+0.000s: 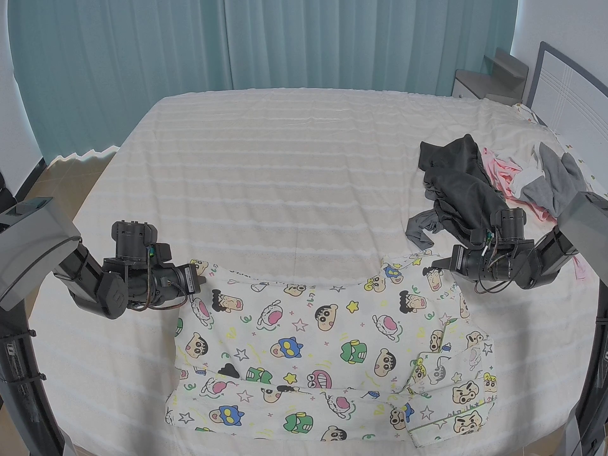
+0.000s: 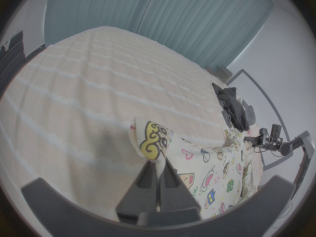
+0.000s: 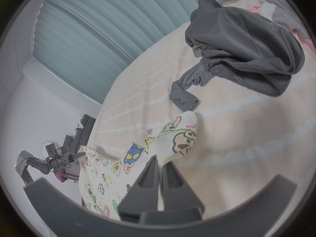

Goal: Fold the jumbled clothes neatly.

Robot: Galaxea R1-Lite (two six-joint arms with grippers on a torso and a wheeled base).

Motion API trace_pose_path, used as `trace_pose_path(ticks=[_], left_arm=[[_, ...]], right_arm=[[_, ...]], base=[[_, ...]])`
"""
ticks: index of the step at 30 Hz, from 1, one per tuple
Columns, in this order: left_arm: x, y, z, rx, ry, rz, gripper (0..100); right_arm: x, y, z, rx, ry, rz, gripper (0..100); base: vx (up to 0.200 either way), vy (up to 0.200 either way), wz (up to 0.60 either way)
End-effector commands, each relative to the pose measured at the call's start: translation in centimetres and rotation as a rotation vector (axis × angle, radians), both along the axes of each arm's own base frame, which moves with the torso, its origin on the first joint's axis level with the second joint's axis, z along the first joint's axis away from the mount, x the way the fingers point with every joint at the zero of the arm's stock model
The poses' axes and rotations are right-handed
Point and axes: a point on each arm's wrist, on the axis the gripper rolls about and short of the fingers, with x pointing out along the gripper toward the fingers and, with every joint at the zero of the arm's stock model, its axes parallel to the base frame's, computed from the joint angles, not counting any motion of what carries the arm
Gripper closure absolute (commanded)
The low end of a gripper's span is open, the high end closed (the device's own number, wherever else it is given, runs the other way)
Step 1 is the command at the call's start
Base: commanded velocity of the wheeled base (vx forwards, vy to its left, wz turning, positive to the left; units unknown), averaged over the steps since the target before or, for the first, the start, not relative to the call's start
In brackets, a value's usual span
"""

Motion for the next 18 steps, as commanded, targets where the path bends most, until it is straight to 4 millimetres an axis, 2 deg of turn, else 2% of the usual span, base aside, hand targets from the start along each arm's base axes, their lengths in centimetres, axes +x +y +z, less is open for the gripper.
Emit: trace_pose_path(ticks=[1, 10, 18], left_arm=[[-0.1, 0.0, 0.3, -0.001, -0.009, 0.000, 100], [-0.1, 0.0, 0.9, 0.005, -0.023, 0.012, 100], [-1.0, 0.0, 1.3, 0.009, -0.023, 0.007, 100]], right_arm=[[-0.2, -0.2, 0.8, 0.000, -0.019, -0.004, 100], [-0.7, -1.6, 1.9, 0.004, -0.037, -0.034, 100], [-1.7, -1.6, 2.3, 0.001, -0.029, -0.029, 100]], base=[[0.000, 0.000, 0.00], [0.000, 0.000, 0.00], [0.000, 0.000, 0.00]])
